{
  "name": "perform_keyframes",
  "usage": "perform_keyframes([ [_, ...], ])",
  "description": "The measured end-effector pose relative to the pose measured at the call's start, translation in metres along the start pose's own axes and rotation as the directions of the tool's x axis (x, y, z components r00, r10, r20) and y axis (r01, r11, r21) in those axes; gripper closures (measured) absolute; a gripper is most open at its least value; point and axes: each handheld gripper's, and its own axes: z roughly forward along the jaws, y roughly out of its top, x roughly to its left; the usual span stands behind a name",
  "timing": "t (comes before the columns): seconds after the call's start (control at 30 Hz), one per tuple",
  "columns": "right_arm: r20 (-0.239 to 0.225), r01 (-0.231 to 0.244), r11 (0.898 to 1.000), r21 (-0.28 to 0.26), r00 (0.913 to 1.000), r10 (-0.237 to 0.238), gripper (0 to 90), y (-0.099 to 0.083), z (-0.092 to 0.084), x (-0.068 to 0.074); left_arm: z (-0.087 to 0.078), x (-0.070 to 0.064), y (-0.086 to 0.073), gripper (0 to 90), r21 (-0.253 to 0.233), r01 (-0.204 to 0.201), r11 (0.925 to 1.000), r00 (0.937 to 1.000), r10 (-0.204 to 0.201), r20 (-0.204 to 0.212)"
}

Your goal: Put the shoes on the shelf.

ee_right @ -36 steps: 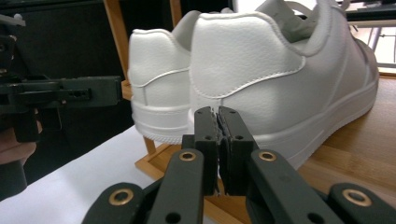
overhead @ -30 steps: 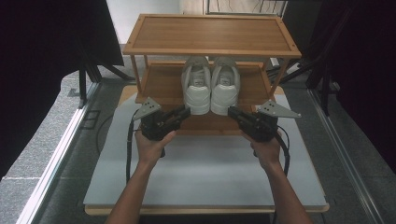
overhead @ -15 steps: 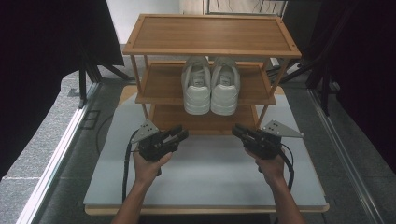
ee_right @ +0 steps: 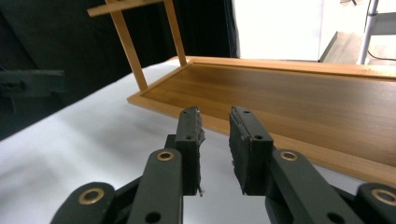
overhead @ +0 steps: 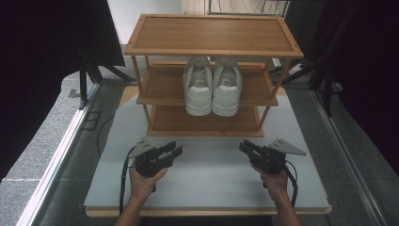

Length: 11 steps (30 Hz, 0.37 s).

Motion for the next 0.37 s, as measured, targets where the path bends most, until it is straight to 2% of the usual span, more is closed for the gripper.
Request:
perform_keyframes([
  [0.27,0.008,0.016,1.000,-0.021,0.9998,-0.016,67.8,0.0007,-0.0024,0.0027,-0.0003,-0.0001,-0.0016,58.9,0.000,-0.003,1.0000,1.0000,0.003,0.003],
  [0.3,0.008,0.021,1.000,-0.021,0.9998,-0.021,66.1,0.0001,-0.0026,0.0031,0.0003,0.0002,-0.0025,58.1,0.006,-0.004,1.0000,1.0000,0.004,0.004],
  [0.33,0.016,0.021,1.000,-0.020,0.9997,-0.021,59.1,-0.0007,-0.0030,0.0044,0.0006,0.0004,-0.0030,56.4,0.008,-0.003,1.0000,1.0000,0.003,0.003],
  [0.37,0.016,0.021,1.000,-0.020,0.9997,-0.021,59.1,-0.0007,-0.0030,0.0044,0.0011,0.0010,-0.0037,56.4,0.009,-0.004,0.9999,1.0000,0.004,0.001],
])
